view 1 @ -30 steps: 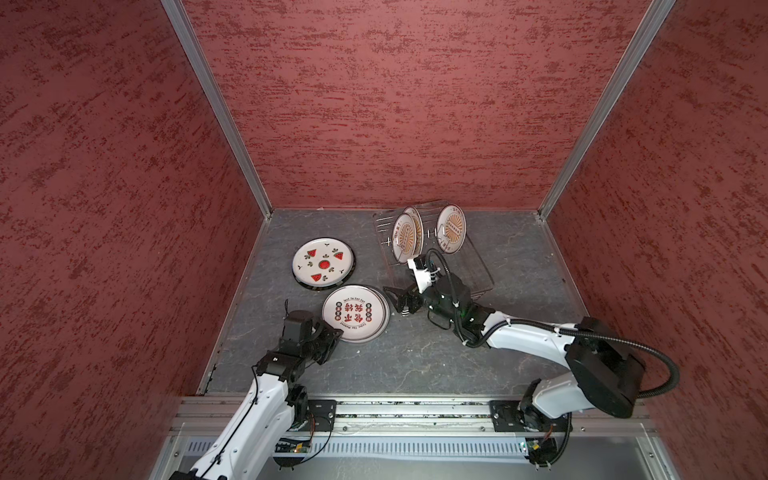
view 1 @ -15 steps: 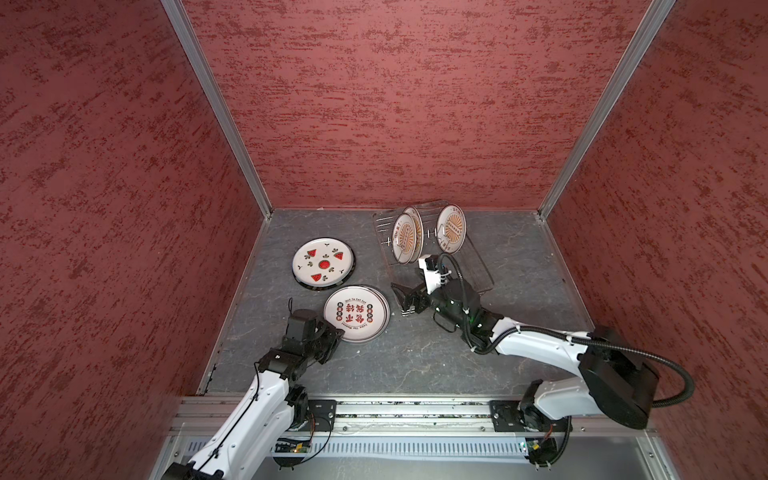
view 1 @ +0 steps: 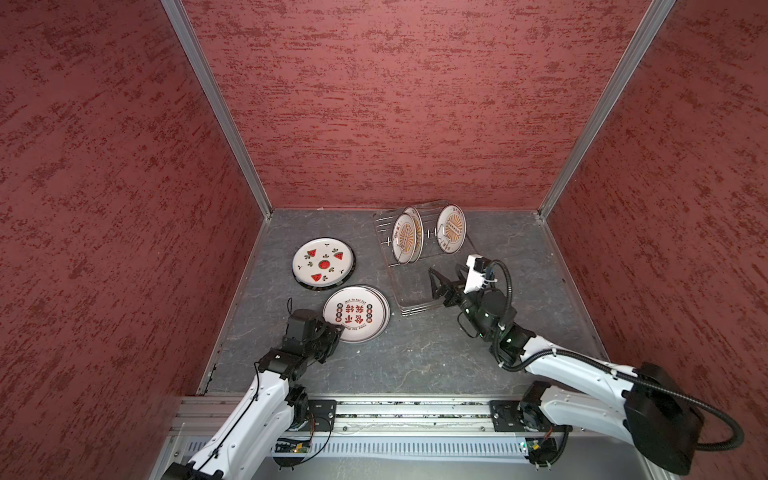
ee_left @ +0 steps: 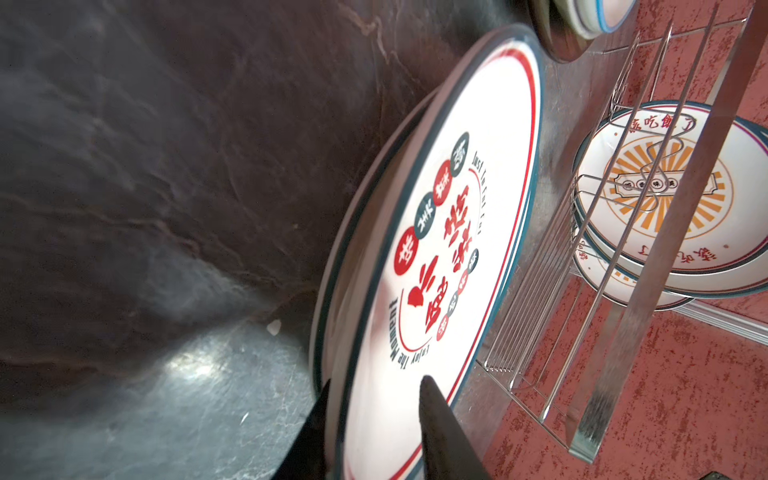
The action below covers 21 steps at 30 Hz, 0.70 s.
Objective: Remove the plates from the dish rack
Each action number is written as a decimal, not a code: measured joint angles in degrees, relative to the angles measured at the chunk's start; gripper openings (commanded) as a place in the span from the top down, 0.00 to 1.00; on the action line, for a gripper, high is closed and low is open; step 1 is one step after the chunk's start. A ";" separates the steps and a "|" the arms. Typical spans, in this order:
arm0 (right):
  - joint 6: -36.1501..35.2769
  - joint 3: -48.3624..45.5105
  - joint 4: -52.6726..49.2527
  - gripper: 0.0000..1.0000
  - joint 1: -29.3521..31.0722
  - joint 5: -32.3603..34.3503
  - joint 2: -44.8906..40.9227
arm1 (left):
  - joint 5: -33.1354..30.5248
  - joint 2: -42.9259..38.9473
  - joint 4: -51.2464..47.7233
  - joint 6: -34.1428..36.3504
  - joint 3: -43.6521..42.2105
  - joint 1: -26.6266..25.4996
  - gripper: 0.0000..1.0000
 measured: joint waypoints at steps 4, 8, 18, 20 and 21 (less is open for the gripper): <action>0.20 -1.11 0.33 0.01 -0.66 -0.96 -1.22 | -1.90 -0.28 -1.92 -0.66 0.96 -0.48 0.48; -1.79 1.77 -3.82 0.01 -1.11 -8.09 0.09 | -4.72 -1.05 -4.00 -0.22 2.80 -1.73 0.34; -7.74 10.40 -13.42 0.01 -0.59 -27.52 8.96 | -11.87 -1.40 -7.78 -0.15 4.74 -4.35 0.32; -8.72 10.40 -14.73 0.01 -0.17 -28.85 9.81 | -12.76 -1.33 -7.91 -0.15 4.79 -4.76 0.32; -9.31 10.47 -15.37 0.01 0.17 -29.40 10.19 | -13.18 -1.16 -7.93 -0.15 4.79 -4.96 0.32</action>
